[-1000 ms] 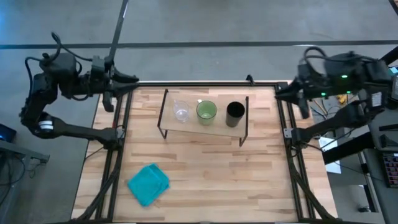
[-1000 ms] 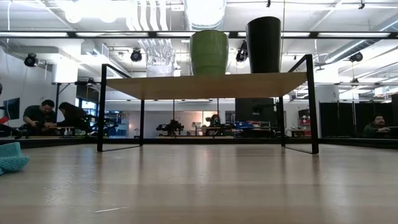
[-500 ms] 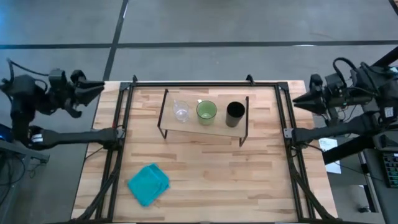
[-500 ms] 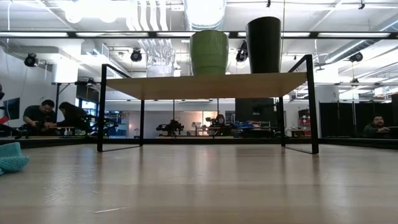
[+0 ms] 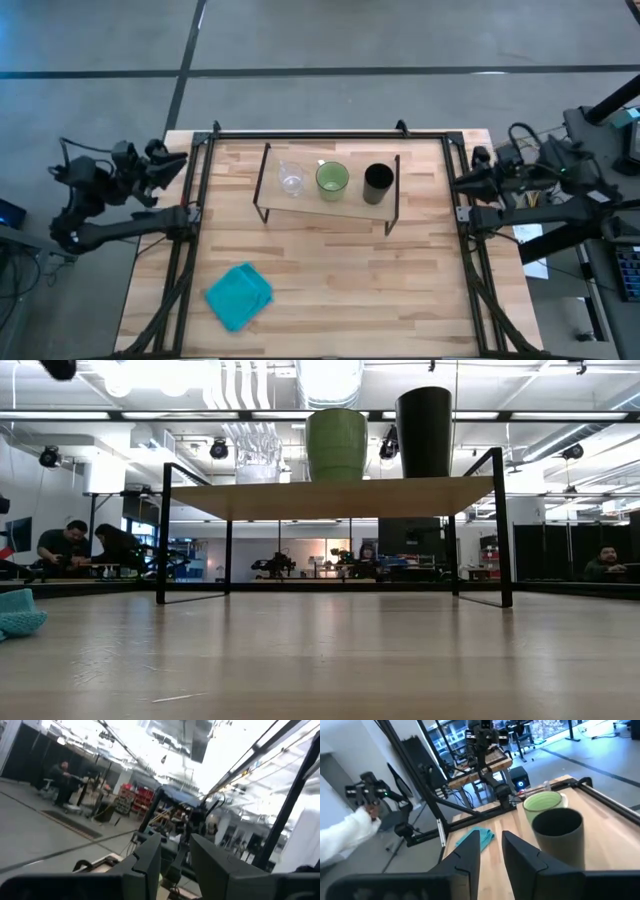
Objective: Stack small to large cups/mugs on shelf
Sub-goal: Return to Home Position
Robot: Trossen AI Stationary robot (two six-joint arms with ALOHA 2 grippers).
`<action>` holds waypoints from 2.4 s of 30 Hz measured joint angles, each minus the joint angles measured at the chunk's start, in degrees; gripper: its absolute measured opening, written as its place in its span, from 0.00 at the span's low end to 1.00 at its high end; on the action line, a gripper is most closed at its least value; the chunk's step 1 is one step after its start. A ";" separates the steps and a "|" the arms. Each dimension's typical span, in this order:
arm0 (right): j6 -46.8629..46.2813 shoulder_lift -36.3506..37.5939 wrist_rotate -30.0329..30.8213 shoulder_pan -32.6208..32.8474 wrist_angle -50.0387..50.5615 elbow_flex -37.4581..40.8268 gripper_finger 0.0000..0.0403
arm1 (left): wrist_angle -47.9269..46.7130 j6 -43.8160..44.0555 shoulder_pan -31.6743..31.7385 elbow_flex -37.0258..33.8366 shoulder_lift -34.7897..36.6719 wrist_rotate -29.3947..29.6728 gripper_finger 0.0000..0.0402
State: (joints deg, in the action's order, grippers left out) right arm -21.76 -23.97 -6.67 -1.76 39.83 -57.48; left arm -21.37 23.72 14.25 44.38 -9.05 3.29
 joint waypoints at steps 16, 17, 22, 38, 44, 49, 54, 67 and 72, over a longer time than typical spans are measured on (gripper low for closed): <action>-3.50 16.85 -1.42 0.00 -19.77 26.95 0.18 | 2.37 1.18 -0.01 -10.75 5.86 -0.13 0.23; -3.77 17.91 -1.42 -0.02 -20.38 28.12 0.18 | 2.91 1.18 -0.01 -11.07 5.79 -0.19 0.23; -4.24 22.77 -1.40 0.00 -24.64 34.24 0.20 | 3.93 1.42 -0.01 -13.30 7.11 -0.02 0.23; -5.29 23.61 -3.41 0.02 -44.30 49.86 0.17 | 21.38 -2.01 -0.03 -29.65 7.44 -11.22 0.23; -6.22 23.94 -5.80 0.02 -47.77 52.10 0.19 | 32.29 -1.47 -0.03 -38.94 7.44 -13.40 0.23; -5.21 23.98 -5.80 0.02 -47.95 53.06 0.19 | 41.15 -1.07 -0.03 -43.85 7.51 -13.53 0.23; -5.24 23.98 -5.75 0.00 -51.18 56.07 0.17 | 40.43 -1.21 -0.03 -43.89 6.94 -13.53 0.23; -5.16 23.78 -5.32 0.02 -52.09 57.01 0.19 | 33.31 0.39 -0.01 -43.96 6.70 -13.05 0.23; -4.76 23.78 -5.32 0.00 -51.63 56.99 0.18 | 28.25 1.48 -0.01 -44.00 6.41 -12.30 0.23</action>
State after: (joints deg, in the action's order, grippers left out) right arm -26.52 -0.19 -11.99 -1.76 -11.80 -0.49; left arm 6.88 25.20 14.24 0.38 -2.63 -9.01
